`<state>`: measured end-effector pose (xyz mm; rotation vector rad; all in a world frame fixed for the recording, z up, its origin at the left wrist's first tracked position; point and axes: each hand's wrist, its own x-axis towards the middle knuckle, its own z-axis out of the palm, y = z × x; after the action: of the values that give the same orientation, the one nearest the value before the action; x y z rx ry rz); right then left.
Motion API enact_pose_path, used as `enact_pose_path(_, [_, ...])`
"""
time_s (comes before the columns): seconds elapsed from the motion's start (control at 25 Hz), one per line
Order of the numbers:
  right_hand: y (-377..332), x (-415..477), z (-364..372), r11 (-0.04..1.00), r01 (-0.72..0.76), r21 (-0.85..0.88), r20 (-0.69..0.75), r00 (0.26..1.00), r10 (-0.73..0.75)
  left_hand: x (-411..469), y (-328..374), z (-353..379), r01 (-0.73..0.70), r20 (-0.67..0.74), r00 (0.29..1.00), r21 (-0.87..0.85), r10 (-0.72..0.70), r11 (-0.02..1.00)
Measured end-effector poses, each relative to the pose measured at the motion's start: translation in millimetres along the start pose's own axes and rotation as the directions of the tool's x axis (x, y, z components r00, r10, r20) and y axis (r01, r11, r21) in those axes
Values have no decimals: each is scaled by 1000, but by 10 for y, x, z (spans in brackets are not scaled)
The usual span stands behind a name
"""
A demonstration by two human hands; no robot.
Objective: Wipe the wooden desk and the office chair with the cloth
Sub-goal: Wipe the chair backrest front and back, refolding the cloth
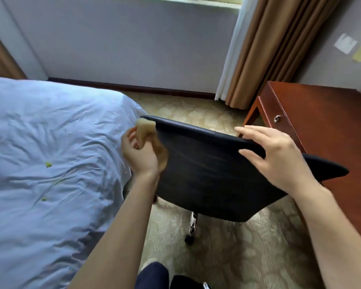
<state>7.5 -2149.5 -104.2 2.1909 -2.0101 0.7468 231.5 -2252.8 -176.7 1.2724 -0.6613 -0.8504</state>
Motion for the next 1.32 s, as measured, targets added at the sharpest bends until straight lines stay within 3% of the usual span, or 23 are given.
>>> enact_pose_path(0.12, [92, 40, 70, 1000, -10, 9, 21, 1000, 10, 27, -93, 184, 39, -83, 996, -20, -41, 999])
enact_pose_path(0.24, [120, 122, 74, 982, -67, 175, 48, 997, 59, -38, -209, 277, 33, -134, 990, -10, -34, 999])
enact_pose_path(0.4, [69, 219, 155, 936, -125, 330, 103, 990, 96, -606, -468, 469, 126, 67, 990, -20, -125, 992])
enact_pose_path(0.56, [-26, 326, 285, 946, -117, 303, 56, 993, 105, -1034, -568, 648, 149, 88, 986, -110, -140, 983])
enact_pose_path(0.8, [-201, 307, 565, 999, 27, 37, -193, 981, -19, -1014, -552, 432, -79, 282, 956, -12, 79, 997])
enact_pose_path(0.92, [-234, 265, 683, 991, 97, -90, -314, 942, -120, -798, -475, 288, -311, 442, 860, 60, 254, 949])
enact_pose_path(1.04, [-194, 194, 761, 970, 211, -124, -383, 891, -243, -700, -369, 171, -335, 560, 789, 47, 252, 941])
enact_pose_path(1.12, [-209, 41, 847, 964, 265, -16, -469, 850, -241, -665, -314, 89, -287, 578, 789, 47, 209, 957])
enact_pose_path(1.2, [-324, -230, 1038, 972, 193, 130, -501, 859, -103, -619, -239, 2, -243, 579, 798, 49, 171, 969])
enact_pose_path(1.32, [-693, -549, 1366, 890, -19, 455, -250, 957, 148, -497, -130, -102, -174, 642, 762, 78, 84, 982])
